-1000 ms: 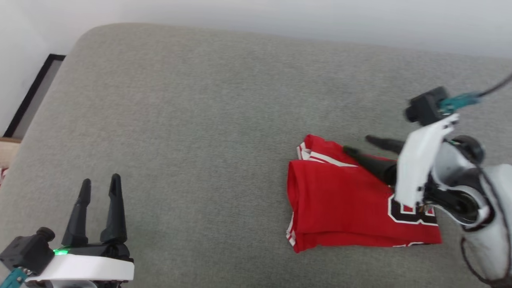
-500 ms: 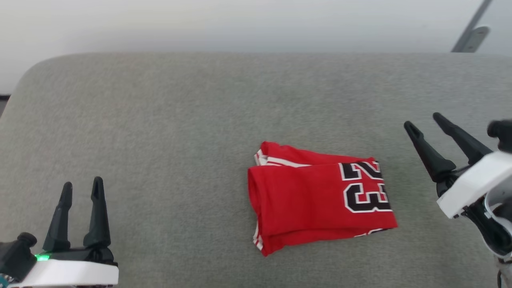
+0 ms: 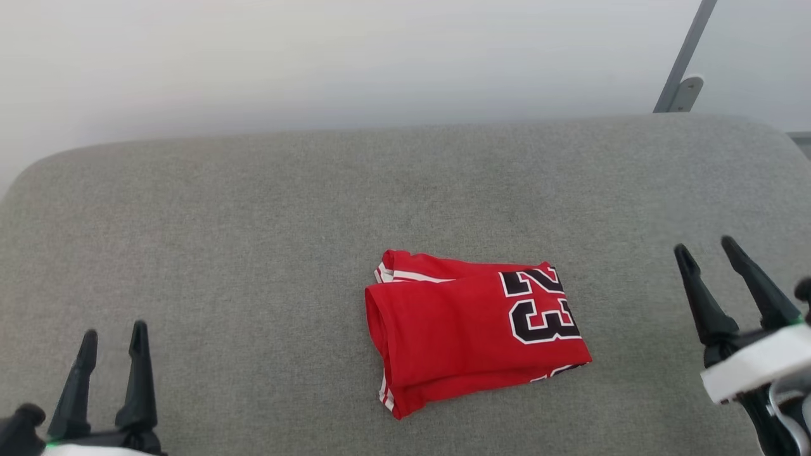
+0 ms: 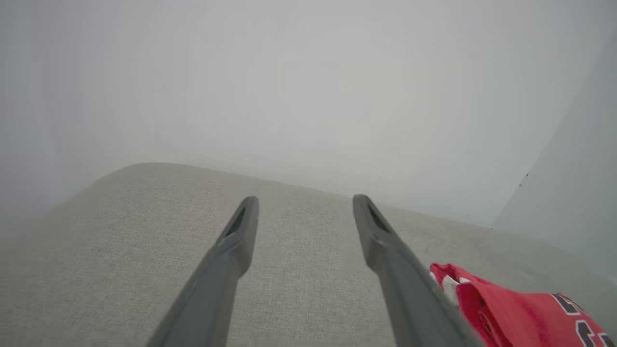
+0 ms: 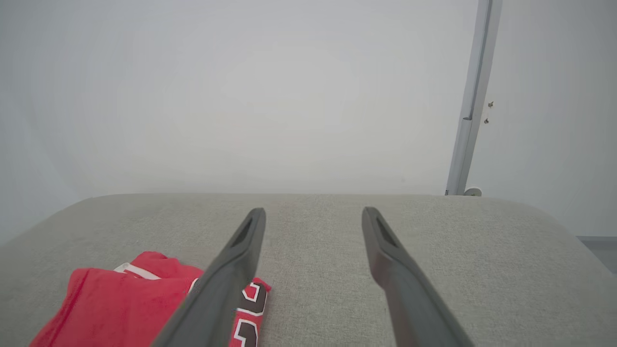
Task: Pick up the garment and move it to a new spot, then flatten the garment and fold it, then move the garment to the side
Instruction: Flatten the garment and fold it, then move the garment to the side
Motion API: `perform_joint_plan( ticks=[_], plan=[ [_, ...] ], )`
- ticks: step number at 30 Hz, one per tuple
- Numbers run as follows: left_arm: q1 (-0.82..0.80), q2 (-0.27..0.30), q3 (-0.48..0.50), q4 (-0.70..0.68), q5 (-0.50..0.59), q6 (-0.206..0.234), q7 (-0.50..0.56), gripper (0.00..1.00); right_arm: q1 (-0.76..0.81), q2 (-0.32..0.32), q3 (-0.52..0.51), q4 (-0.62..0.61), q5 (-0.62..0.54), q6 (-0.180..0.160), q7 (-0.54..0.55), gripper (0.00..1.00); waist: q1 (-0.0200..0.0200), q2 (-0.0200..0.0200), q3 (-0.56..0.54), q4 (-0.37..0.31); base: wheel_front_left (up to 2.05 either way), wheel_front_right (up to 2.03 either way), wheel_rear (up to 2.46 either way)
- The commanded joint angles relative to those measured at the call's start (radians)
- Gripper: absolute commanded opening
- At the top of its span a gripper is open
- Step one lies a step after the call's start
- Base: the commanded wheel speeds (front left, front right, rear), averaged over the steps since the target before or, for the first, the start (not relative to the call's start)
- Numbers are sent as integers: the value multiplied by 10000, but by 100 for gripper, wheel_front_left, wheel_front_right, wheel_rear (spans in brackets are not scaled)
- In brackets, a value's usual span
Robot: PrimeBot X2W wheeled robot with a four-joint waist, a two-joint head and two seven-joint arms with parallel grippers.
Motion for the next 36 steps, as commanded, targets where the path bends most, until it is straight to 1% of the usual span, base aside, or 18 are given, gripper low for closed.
perform_joint_plan(
  ticks=[1, 2, 3, 9, 15, 20, 26, 36],
  plan=[
    [169, 85, 66, 58, 129, -16, -44, 100, 174, 51, -64, 136, -134, -5, -300, 100, -1, -1, -77, -11, 0, 0, 0],
    [210, 108, 98, 100, 152, -16, -44, 100, 259, 57, -133, 243, -242, -5, -467, 100, -1, -1, -101, -10, 0, 0, 0],
    [264, 141, 112, 142, 194, -16, -44, 100, 292, -39, -183, 280, -586, -5, -716, 100, -1, -1, -123, -5, 0, 0, 0],
    [561, 180, 299, 297, 124, -16, -44, 100, 723, 238, -325, 574, -849, -5, -1106, 100, -1, -1, -255, 64, 0, 0, 0],
    [703, 150, 390, 306, 324, -16, -44, 100, 1157, 527, -658, 658, -1115, -5, -1166, 100, -1, -1, -293, 217, 0, 0, 0],
    [633, 83, 360, 255, 433, -16, -44, 100, 1512, 885, -1204, 245, -1456, -5, -1165, 100, -1, -1, -238, 336, 0, 0, 0],
    [495, 41, 276, 222, 463, -16, -44, 100, 1815, 1243, -1626, -105, -1702, -5, -1167, 100, -1, -1, -161, 406, 0, 0, 0],
    [234, -86, 79, 298, 556, -17, -44, 100, 1910, 1452, -1690, -208, -1900, -5, -1169, 100, -1, -1, -31, 406, 0, 0, 0]
  ],
)
